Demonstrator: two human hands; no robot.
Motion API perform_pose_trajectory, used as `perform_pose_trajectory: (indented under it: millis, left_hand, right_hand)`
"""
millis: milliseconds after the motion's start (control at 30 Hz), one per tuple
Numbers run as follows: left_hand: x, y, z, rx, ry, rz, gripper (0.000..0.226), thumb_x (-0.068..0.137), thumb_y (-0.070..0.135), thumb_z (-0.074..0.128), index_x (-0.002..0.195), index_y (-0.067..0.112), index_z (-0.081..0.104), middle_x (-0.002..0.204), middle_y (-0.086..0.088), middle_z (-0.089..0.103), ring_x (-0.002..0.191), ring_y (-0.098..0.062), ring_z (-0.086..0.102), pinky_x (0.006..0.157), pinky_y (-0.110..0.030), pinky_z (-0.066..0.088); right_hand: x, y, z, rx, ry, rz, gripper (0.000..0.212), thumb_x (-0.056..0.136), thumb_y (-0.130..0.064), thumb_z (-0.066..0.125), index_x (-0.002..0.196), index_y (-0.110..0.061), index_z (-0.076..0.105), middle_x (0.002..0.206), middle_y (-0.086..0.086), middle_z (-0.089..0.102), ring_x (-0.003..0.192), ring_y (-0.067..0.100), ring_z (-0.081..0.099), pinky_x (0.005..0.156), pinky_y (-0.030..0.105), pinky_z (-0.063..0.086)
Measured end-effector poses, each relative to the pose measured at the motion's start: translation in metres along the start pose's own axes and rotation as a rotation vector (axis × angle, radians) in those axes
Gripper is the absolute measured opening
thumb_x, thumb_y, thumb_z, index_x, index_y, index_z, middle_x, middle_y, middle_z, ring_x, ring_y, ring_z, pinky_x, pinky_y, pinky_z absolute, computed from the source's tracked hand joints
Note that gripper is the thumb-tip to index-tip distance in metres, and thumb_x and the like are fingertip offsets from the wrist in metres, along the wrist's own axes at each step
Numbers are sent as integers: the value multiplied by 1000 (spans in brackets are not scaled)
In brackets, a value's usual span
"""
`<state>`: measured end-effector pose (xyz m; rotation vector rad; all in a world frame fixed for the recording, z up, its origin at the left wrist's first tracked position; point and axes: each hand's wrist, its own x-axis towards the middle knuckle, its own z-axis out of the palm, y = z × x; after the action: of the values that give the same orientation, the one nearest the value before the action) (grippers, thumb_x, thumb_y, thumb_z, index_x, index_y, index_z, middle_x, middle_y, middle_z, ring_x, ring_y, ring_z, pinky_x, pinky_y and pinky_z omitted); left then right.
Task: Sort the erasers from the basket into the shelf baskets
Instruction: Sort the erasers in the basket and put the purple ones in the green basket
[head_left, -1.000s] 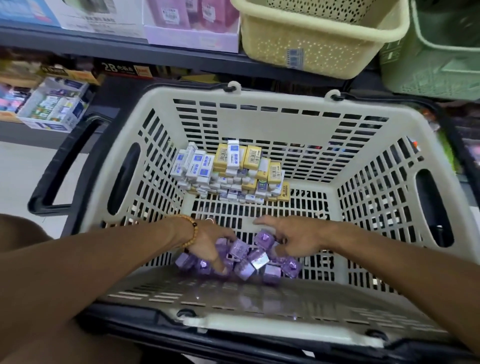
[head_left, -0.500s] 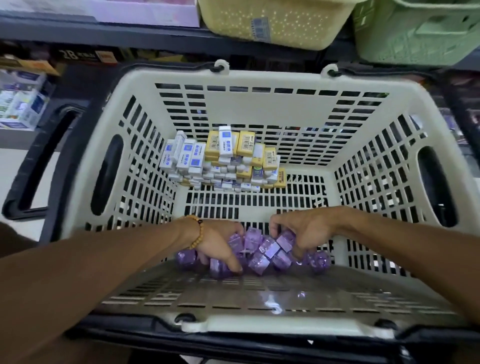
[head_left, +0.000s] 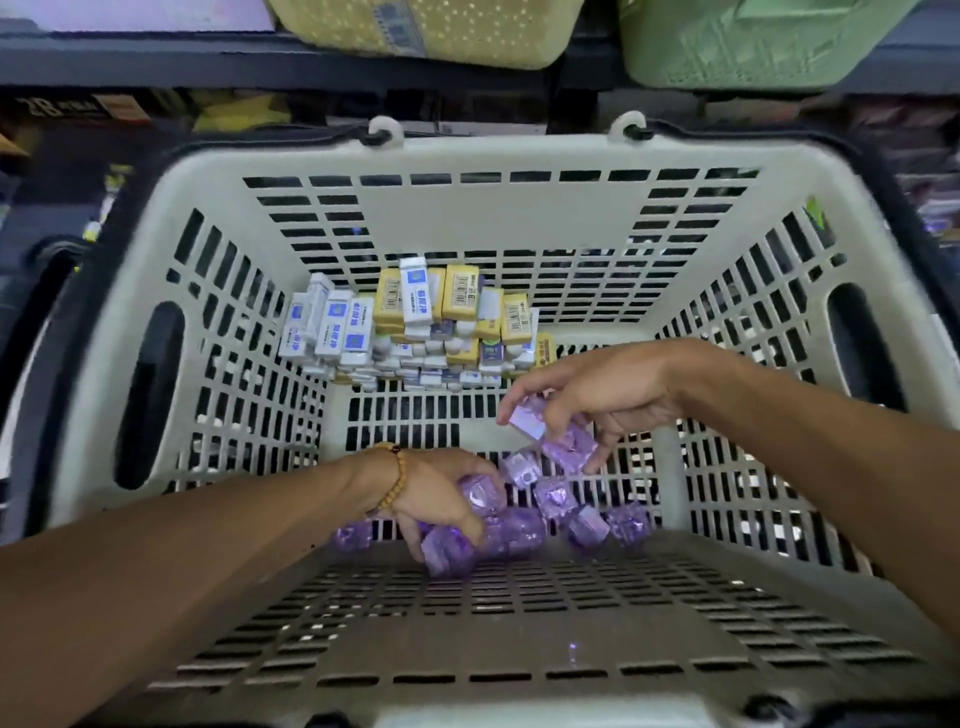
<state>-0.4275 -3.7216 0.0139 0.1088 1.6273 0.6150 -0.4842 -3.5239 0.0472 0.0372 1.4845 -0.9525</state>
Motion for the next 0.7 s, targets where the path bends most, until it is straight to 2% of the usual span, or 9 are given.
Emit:
perform_pose_trajectory:
  millis: [67,200,300,367,500,567,600,667,700]
  left_hand:
    - [1,14,5,5,-31,27,38,84,10,71,114,26,55,147,-12,31,100,-29,66,61,-37,62]
    - [5,44,14,29,-29,78,33,84,8,71,107,25,54,108,-11,55,64,-18,67,43,-21,53]
    - [-4,64,5,-5,25,120,36,83,7,71,107,26,53,97,-9,59,66,-20,68,48,-25,57]
    - [-15,73,-6,-55,111,170,34,83,4,70,104,25,54,98,-10,61,64,-18,70,47,-28,58]
    - [-41,84,-20,-169,310,297,32,83,3,69,106,23,58,88,-9,64,49,-11,65,43,-17,49]
    - [-51,89,-22,-308,380,400,28,83,2,70,102,22,62,90,-12,68,60,-18,71,51,-27,56]
    - [-54,92,-22,-379,414,455,27,83,2,71,99,22,64,96,-15,70,72,-27,73,63,-39,59]
    - [-62,99,-20,-483,472,539,27,83,0,70,97,23,66,105,-23,70,93,-44,69,84,-60,52]
    - [-65,103,-19,-503,489,567,29,82,-1,70,98,24,66,110,-26,68,100,-50,63,88,-65,47]
  right_hand:
    - [-10,11,-4,79,5,-3,43,88,5,52,118,-25,62,96,20,56,70,20,61,80,44,56]
    - [-34,25,-16,200,112,-109,46,88,8,47,119,-22,62,109,19,54,82,23,66,70,33,52]
    - [-52,27,-28,282,253,-229,48,88,9,47,121,-22,62,117,14,61,68,14,62,60,27,51]
    - [-66,29,-33,292,319,-287,45,89,7,52,123,-22,61,106,9,69,58,9,61,47,20,48]
    - [-90,39,-32,172,433,-382,34,89,-2,64,119,-18,57,81,-2,71,54,6,55,42,16,40]
    - [-102,42,-28,123,507,-449,33,88,-4,68,116,-16,54,81,-2,71,56,7,56,46,18,40]
    - [-107,42,-25,106,556,-487,34,86,-5,70,114,-16,55,81,-1,71,56,7,57,47,18,42]
    - [-116,41,-14,42,698,-569,36,78,-12,78,107,-19,59,77,5,65,52,7,55,45,17,43]
    - [-120,40,-8,-7,777,-615,36,72,-20,81,103,-21,62,75,6,61,53,8,54,47,18,44]
